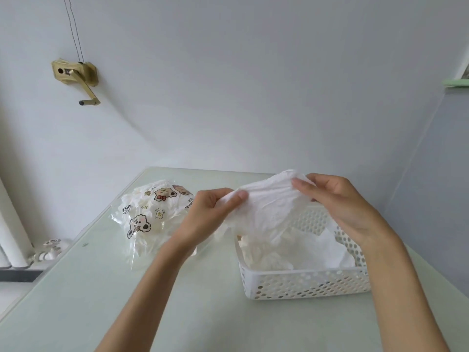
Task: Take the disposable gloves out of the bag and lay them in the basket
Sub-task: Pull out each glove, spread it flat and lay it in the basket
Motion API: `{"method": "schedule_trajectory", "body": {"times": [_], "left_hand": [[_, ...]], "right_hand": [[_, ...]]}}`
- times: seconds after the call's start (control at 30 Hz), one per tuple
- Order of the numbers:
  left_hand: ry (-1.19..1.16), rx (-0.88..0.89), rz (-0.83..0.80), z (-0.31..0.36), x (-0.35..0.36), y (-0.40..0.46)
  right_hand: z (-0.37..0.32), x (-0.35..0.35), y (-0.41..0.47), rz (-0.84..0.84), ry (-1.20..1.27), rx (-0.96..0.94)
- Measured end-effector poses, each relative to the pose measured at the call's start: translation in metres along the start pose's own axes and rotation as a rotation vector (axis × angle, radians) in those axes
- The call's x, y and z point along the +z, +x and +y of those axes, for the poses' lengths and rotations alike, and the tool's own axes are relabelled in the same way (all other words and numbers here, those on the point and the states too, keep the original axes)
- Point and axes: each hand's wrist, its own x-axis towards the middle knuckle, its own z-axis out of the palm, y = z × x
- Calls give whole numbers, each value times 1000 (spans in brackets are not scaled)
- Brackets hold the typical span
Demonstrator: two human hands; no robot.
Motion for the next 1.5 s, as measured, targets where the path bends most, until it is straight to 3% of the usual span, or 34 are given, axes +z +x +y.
{"method": "schedule_trajectory", "body": {"times": [0.13,0.23,0.43,0.57,0.7,0.8,0.97,1.17,1.27,1.5], "left_hand": [[-69,59,-103,13,-2,-4],[-98,84,-81,25,0,-7],[99,223,185,49,-14,-14],[291,368,391,74,-28,-27],[357,403,423,80,-34,-17],[523,289,319,59,-14,10],[743,17,-85,-7,51,56],[986,-26,-281,-38,99,76],[1098,23,-308,-44,109,81],[1086,221,-103,-30,110,80]], "right_hand": [[-5,-8,-9,-66,234,2],[-14,-1,-12,-46,383,-1],[-24,27,-18,194,169,-105],[-37,47,-20,102,304,-141],[-39,38,-18,30,381,-151],[-16,15,-14,57,201,-75],[51,-35,1,45,-362,149],[97,-58,7,77,-646,317],[107,-60,4,94,-813,303],[109,-59,-1,55,-1076,274]]}}
